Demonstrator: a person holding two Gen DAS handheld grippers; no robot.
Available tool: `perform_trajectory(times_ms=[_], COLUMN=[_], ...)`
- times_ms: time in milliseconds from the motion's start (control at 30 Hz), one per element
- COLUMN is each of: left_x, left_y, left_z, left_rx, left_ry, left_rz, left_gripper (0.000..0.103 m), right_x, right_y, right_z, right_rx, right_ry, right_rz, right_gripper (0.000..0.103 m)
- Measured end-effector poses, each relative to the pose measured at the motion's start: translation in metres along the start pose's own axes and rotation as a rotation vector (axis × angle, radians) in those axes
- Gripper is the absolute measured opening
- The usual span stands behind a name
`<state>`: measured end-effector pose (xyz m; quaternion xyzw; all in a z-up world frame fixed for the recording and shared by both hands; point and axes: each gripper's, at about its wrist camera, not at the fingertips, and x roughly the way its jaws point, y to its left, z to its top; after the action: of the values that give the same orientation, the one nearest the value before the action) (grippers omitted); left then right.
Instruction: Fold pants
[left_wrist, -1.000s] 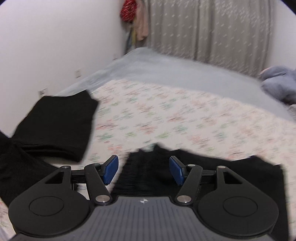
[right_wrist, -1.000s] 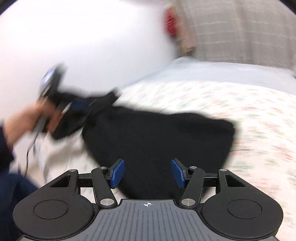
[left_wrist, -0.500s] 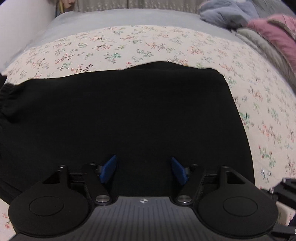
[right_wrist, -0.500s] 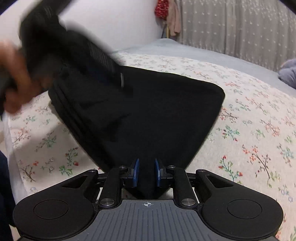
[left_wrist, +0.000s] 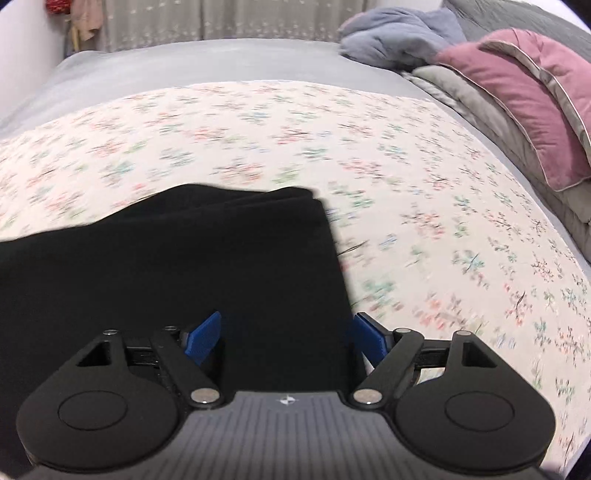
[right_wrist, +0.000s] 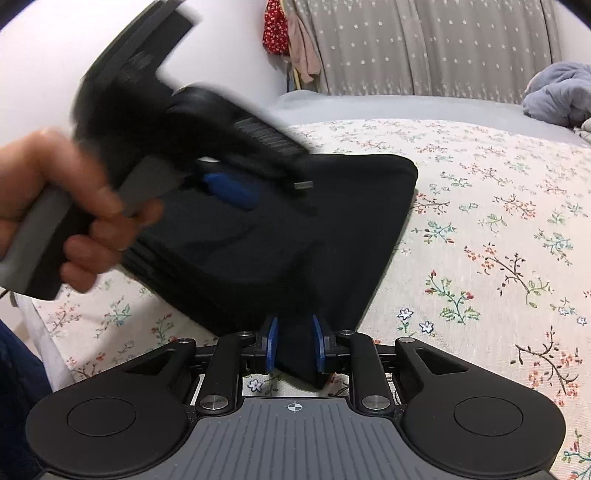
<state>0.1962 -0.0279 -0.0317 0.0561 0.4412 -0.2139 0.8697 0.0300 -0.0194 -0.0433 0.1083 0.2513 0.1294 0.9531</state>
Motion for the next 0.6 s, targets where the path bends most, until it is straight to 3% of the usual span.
perform_trajectory(times_ms=[100,267,400,600], left_x=[0.029,0.066,0.079,0.086], left_y=[-0.01,-0.02,-0.02,-0.027], left_z=[0.013,0.037,0.049,0.055], left_rx=[-0.029,0.021,-0.012,0.027], left_ry=[0.028,0.019,0.018,0.002], left_rz=[0.003,0.101,0.116,0.14], left_gripper=[0.09,0.099,0.103,0.103], right_x=[-0.003,-0.003,0.0,0.0], right_y=[-0.004,-0.012,-0.013,-0.019], right_z=[-0.004,-0.004,-0.006,-0.008], right_rx=[-0.006,0.042,0.031,0.05], right_ry=[-0.015,-0.02,-0.031,-0.032], right_rz=[0.011,0.044,0.041,0.054], right_gripper=[0.02,0.02,0.02,0.02])
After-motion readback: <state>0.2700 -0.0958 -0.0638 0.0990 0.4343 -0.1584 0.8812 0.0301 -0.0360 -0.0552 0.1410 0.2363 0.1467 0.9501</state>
